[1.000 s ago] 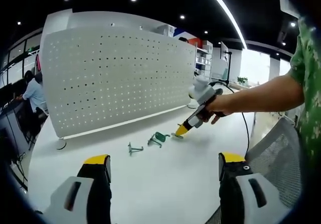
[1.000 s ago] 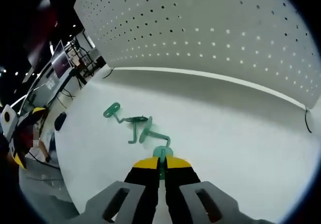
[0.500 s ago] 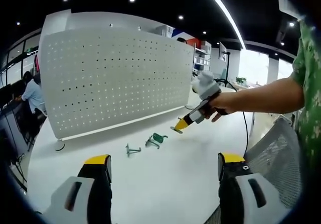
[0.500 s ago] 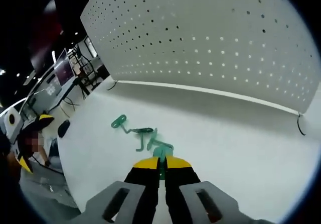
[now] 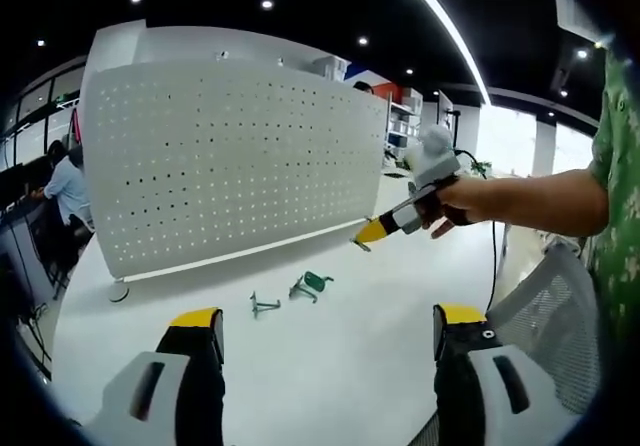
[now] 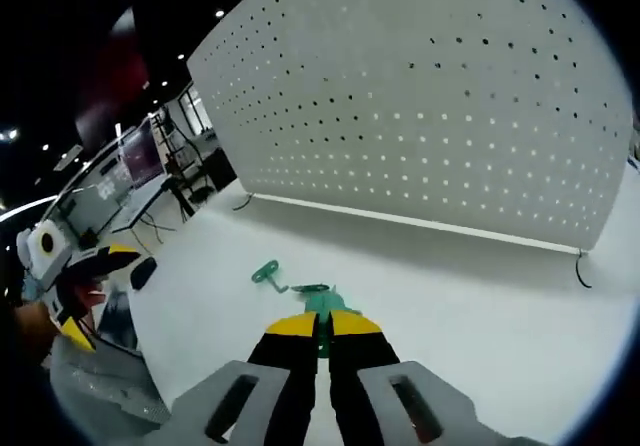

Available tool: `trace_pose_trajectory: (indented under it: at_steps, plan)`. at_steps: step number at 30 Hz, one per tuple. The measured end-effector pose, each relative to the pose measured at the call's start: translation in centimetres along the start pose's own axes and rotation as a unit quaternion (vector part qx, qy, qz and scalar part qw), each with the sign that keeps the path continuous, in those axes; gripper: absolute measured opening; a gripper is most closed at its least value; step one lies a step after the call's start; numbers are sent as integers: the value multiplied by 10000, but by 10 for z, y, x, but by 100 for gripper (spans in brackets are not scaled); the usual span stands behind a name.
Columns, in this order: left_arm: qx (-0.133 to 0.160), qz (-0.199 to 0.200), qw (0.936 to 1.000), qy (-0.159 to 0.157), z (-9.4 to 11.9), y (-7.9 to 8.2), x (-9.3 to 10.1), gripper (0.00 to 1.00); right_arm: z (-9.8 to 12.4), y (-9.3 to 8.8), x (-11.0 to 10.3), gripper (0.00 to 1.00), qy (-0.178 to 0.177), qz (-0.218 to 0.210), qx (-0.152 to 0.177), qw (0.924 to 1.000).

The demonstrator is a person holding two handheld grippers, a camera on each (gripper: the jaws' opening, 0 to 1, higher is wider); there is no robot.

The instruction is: Insert the hook assembly into the mounting plate slot until the hook locks in place.

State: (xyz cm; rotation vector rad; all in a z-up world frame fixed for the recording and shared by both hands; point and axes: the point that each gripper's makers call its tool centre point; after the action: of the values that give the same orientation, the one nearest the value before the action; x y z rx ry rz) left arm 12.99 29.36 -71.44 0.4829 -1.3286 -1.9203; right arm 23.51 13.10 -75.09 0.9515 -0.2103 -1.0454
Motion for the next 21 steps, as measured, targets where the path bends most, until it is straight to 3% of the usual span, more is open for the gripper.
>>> trace_pose_trajectory:
  at_steps: [11, 21]
  plan:
    - [85, 28, 10000, 2, 1, 4, 1, 87, 30, 30, -32, 1, 143, 100, 642, 9978]
    - [382, 134, 9992, -19, 3, 23, 3, 87, 63, 54, -66, 1, 307, 291, 1158, 9924]
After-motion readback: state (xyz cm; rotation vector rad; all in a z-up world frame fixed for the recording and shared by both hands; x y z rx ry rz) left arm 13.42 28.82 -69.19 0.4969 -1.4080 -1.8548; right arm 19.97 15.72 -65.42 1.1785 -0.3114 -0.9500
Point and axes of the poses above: the point that each gripper's makers call its tool centre point, and the gripper's own axes: z roughly backward along the fingers, x roughly to its right, y roughly out of its top, and after that the axes turned 4 degrees about -x, right-handed
